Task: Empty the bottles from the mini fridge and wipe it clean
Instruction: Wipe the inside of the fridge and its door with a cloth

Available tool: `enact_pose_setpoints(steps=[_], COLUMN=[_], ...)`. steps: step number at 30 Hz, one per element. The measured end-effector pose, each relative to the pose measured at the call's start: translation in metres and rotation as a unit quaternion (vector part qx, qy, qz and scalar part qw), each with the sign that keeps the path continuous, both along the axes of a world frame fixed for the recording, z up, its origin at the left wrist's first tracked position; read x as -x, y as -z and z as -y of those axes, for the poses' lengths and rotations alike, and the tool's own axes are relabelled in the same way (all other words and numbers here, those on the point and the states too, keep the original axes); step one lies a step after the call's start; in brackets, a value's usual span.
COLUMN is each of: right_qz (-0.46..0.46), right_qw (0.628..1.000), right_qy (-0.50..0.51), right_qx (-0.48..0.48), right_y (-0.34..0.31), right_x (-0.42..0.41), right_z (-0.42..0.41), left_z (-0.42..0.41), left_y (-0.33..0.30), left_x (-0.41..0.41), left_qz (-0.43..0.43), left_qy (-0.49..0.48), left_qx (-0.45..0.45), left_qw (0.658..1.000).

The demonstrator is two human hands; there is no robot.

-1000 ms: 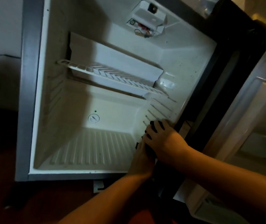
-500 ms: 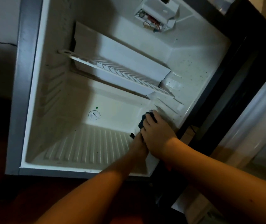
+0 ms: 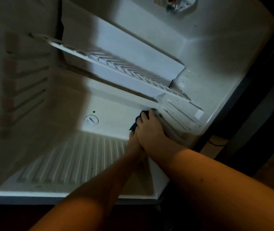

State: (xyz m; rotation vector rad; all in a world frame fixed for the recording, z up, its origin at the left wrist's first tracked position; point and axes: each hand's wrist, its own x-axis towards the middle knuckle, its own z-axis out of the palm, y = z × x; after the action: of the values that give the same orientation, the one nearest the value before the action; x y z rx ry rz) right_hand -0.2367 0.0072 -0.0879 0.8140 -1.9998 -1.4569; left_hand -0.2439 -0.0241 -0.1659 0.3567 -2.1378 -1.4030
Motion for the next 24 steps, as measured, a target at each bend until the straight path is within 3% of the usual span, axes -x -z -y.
enact_pose_setpoints(steps=[3, 9, 14, 21, 24], right_qz=[0.027, 0.032, 0.075, 0.126, 0.124], right_qw=[0.999, 0.998, 0.988, 0.981, 0.98], right_qy=[-0.008, -0.042, -0.131, -0.149, -0.152], right_qx=[-0.015, -0.04, -0.013, -0.02, -0.042], right_y=[-0.005, -0.016, -0.022, -0.031, -0.03], right_x=[0.011, -0.001, -0.027, -0.067, -0.079], right_z=[0.005, -0.006, -0.042, -0.085, -0.101], left_z=[0.003, -0.004, -0.027, -0.062, -0.075], left_y=[0.0, -0.006, -0.007, 0.003, 0.003], left_x=[0.001, -0.019, -0.054, -0.09, -0.102], left_qz=[0.011, 0.023, -0.002, -0.073, -0.028], left_qy=[-0.006, 0.018, 0.032, 0.05, 0.036], left_qx=[0.047, 0.047, 0.049, 0.067, 0.048], left_qw=[0.999, 0.998, 0.998, 0.994, 0.998])
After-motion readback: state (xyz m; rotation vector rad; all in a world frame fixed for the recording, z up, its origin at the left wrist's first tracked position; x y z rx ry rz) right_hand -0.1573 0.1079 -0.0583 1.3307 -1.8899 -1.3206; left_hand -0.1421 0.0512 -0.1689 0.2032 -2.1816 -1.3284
